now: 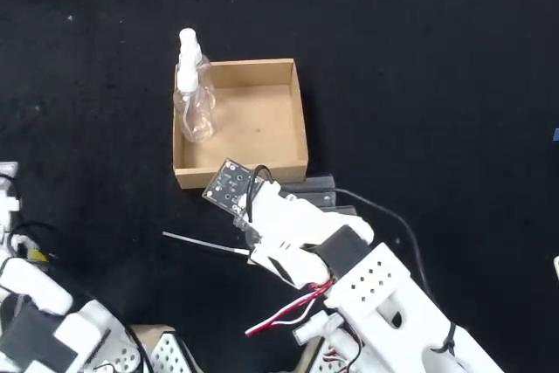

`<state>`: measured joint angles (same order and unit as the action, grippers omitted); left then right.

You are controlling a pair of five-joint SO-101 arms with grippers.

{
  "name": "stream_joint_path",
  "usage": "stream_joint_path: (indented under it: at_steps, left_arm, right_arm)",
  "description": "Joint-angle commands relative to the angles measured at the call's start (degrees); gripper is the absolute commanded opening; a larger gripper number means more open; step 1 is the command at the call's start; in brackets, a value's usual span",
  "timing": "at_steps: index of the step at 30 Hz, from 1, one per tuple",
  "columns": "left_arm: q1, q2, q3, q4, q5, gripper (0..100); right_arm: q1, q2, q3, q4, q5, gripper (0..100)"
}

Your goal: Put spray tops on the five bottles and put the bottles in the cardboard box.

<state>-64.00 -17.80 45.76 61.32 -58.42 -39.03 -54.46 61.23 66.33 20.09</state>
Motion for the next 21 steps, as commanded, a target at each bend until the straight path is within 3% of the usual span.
stream_joint_path:
  at_steps: [1,7,16,21]
  left_arm:
    - [0.31,2.99,-5.49,2.64,-2.9,27]
    - [0.57,6.68,-9.1,2.73,-2.9,25]
    - [6.37,7.38,-6.9,2.64,-3.08,25]
    - [7.34,7.38,-4.88,2.64,-8.35,25]
  right_arm:
    - [-0.62,-1.71,-0.48,-0.97,-0.44,1.1]
    - [-0.7,-1.8,0.48,-1.41,-0.44,1.1]
    - [-0.7,-1.8,0.48,-1.41,-0.44,1.1]
    - [-0.7,-1.8,0.57,-1.41,-0.44,1.1]
